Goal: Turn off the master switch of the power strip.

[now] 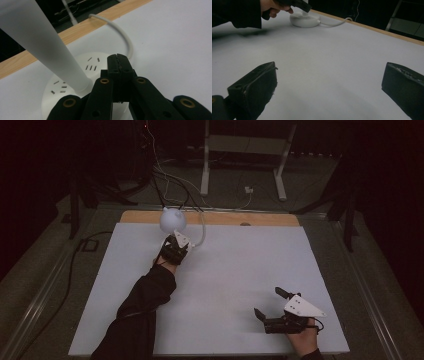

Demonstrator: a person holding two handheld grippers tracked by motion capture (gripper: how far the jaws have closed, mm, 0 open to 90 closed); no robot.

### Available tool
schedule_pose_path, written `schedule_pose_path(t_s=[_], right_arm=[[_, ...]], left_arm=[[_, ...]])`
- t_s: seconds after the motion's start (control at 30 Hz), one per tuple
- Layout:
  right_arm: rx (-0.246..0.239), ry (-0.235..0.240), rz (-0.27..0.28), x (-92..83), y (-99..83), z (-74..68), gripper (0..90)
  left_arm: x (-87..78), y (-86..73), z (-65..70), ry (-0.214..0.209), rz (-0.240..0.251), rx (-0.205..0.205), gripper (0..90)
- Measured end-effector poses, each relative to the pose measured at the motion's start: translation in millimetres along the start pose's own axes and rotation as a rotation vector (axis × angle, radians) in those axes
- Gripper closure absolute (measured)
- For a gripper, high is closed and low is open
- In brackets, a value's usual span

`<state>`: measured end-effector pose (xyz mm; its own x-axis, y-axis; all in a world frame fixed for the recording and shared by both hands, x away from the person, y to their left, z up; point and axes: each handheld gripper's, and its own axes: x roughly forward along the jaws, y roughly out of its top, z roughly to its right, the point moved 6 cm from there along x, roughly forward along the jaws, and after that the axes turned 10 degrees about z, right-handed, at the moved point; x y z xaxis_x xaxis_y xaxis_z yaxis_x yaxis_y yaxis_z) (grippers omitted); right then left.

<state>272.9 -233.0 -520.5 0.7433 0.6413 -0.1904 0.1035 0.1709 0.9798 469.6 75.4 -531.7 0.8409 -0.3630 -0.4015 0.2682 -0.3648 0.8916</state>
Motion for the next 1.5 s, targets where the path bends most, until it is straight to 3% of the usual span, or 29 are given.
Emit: schedule_pose_path(t_s=[0.17,0.37,0.7,0.73,0.9,1.07,1.43,1.5], right_arm=[[-0.001,-0.001,0.000,0.2,0.2,-0.3,0.0],[0.004,-0.003,0.002,-0.3,0.4,0.8,0.0],[0.003,-0.005,0.005,-0.6,0.8,1.9,0.0],[0.003,-0.005,0.005,-0.6,0.8,1.9,0.0],[-0.001,-0.005,0.005,-0.7,1.0,1.5,0.0],[0.001,-0.009,0.006,-1.1,1.1,2.2,0.0],[-0.001,-0.008,0.005,-0.9,1.2,1.9,0.0],[-0.001,-0.008,0.007,-0.8,1.7,1.7,0.0]], left_arm=[[-3.6,-1.7,0.8,-0.012,-0.012,-0.008,90.0],[-9.7,-3.6,2.4,-0.037,-0.058,-0.050,90.0],[-24.6,4.6,10.2,-0.119,-0.057,-0.073,45.4],[-25.9,4.9,12.0,-0.149,-0.057,-0.081,43.2],[-30.8,3.1,18.5,-0.229,-0.100,-0.107,19.4],[-37.8,4.2,23.7,-0.300,-0.125,-0.129,2.5],[-64.7,16.6,23.1,-0.408,-0.105,-0.148,0.4],[-69.9,18.7,21.0,-0.385,-0.088,-0.127,0.4]])
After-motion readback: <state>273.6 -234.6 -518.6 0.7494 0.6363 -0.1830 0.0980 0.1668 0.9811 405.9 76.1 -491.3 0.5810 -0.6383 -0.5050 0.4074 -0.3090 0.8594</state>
